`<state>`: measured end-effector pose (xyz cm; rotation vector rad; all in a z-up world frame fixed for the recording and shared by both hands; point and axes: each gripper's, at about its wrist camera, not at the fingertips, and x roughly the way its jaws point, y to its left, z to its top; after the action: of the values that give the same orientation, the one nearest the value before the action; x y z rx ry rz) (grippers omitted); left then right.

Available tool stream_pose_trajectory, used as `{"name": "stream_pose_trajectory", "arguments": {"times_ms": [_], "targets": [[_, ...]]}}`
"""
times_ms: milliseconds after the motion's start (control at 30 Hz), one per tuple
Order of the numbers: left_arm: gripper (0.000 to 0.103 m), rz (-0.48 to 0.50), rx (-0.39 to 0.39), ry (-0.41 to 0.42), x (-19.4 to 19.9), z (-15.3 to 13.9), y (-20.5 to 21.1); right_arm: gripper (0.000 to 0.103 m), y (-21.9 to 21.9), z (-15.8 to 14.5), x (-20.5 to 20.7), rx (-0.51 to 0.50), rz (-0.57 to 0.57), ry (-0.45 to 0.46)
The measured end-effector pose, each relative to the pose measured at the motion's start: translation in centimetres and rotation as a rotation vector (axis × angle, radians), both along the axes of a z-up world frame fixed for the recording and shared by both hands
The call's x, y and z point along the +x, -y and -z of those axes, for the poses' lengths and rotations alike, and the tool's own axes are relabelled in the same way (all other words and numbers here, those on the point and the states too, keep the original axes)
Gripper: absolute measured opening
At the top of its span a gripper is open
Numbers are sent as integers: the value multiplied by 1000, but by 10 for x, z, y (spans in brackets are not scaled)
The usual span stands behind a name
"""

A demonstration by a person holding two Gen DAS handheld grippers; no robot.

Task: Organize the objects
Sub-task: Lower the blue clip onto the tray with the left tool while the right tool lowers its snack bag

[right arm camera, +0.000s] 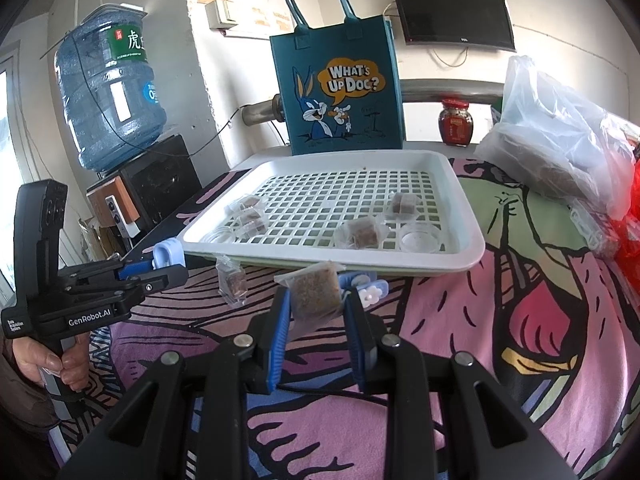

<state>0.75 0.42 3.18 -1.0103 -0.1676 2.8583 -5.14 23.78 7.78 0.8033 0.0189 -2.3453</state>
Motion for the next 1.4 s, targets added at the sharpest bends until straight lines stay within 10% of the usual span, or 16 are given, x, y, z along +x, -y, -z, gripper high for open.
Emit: {"name": "stream_pose_trajectory", "arguments": {"times_ms": [433,833,967,1033,1400], "targets": [[30,-66,5,-24,-41,-44,37,26,-29,-60,-56,-95,42,-32],[31,-59,-33,107,-98,0,35,26,-3,6,-120,83,82,146],[47,-49,9,112,-101,0,36,36,-3,11,-124,81,81,164],[71,-64,4,63,-93,-11,35,48,-5,6,-118,81,90,146],[96,-84,85,-219,-18,-87,45,60,-40,-68,-49,-89,81,-72]]}}
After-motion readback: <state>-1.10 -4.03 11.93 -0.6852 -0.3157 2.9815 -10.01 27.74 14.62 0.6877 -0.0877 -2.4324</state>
